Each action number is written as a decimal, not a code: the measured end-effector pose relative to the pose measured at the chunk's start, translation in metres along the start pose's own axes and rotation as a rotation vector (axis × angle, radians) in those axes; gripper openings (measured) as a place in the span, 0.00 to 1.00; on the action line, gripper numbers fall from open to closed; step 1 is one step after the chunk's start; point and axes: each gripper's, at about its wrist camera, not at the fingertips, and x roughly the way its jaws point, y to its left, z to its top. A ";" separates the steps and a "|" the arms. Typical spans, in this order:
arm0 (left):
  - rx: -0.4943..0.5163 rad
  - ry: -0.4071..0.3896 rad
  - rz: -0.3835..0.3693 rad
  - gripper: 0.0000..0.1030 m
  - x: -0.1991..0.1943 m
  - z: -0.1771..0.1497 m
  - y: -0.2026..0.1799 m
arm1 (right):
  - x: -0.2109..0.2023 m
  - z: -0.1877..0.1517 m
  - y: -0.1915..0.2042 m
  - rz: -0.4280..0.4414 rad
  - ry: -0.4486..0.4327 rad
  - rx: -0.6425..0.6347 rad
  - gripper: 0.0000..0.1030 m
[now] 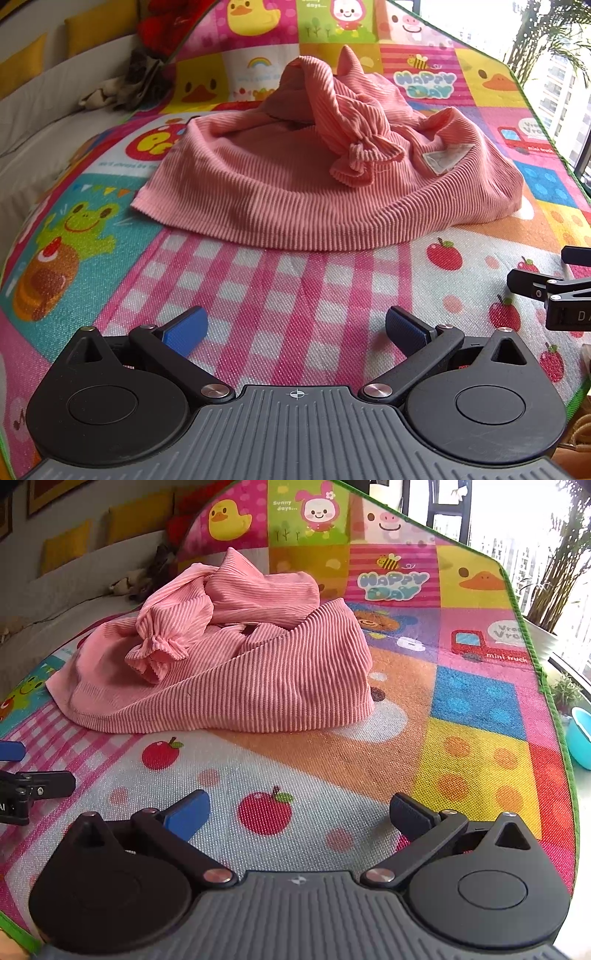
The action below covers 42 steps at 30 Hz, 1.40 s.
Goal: Fold clothes
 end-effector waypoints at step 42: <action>-0.032 -0.172 -0.185 1.00 0.079 0.165 0.094 | 0.068 0.158 -0.056 0.184 -0.163 0.090 1.00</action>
